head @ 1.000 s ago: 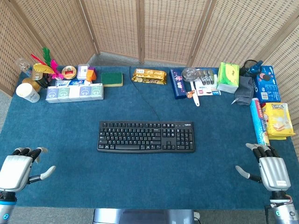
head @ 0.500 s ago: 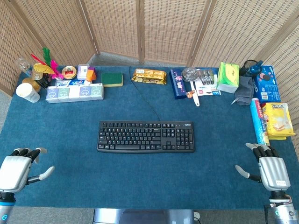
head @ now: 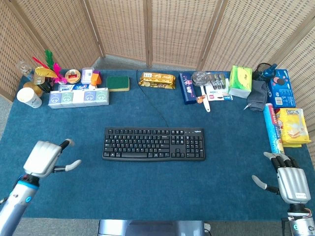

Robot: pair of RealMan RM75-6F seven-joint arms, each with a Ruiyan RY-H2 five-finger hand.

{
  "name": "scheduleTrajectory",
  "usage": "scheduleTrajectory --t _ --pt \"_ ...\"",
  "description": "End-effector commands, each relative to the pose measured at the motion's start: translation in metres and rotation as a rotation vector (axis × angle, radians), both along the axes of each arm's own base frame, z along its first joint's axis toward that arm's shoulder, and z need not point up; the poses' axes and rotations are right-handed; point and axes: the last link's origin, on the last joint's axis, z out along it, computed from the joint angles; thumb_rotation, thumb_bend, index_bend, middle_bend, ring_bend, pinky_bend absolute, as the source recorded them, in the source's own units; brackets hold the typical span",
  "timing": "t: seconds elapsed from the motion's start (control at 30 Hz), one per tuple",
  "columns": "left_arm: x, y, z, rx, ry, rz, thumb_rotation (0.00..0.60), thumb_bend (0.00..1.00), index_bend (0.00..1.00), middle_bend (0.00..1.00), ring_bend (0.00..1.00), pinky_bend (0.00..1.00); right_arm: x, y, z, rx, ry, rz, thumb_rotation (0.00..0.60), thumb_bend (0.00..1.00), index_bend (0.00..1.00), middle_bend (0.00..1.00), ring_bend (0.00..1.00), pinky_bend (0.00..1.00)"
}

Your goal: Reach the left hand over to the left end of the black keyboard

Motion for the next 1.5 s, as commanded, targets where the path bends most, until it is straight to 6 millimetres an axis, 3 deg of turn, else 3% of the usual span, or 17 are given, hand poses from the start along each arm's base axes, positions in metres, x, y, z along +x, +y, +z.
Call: scheduleTrajectory --t 0.03,0.3,0.5,0.9,1.5 --pt "0.013 0.026 -0.013 -0.034 0.005 -0.021 0.0 0.12 0.35 1.0 1.0 0.88 0.0 0.0 0.001 -0.007 0.0 -0.002 0.0 0.19 0.22 0.28 0.23 0.23" --pt "0.04 0.068 -0.051 -0.137 0.028 -0.021 0.0 0.12 0.35 1.0 1.0 0.89 -0.002 0.001 0.002 -0.016 0.002 -0.018 0.0 0.19 0.22 0.28 0.23 0.23" --pt "0.047 0.089 -0.074 -0.175 0.024 0.006 0.0 0.12 0.35 1.0 1.0 0.89 -0.007 0.002 0.002 -0.018 0.006 -0.038 0.0 0.19 0.22 0.28 0.23 0.23" --pt "0.06 0.113 -0.113 -0.225 0.046 0.027 0.0 0.12 0.35 1.0 1.0 0.89 -0.012 0.001 0.002 -0.021 0.011 -0.054 0.0 0.19 0.22 0.28 0.23 0.23" --pt "0.066 0.126 -0.131 -0.241 0.057 0.047 0.0 0.12 0.35 1.0 1.0 0.89 -0.02 0.004 0.006 -0.039 0.009 -0.084 0.0 0.19 0.22 0.28 0.23 0.23"
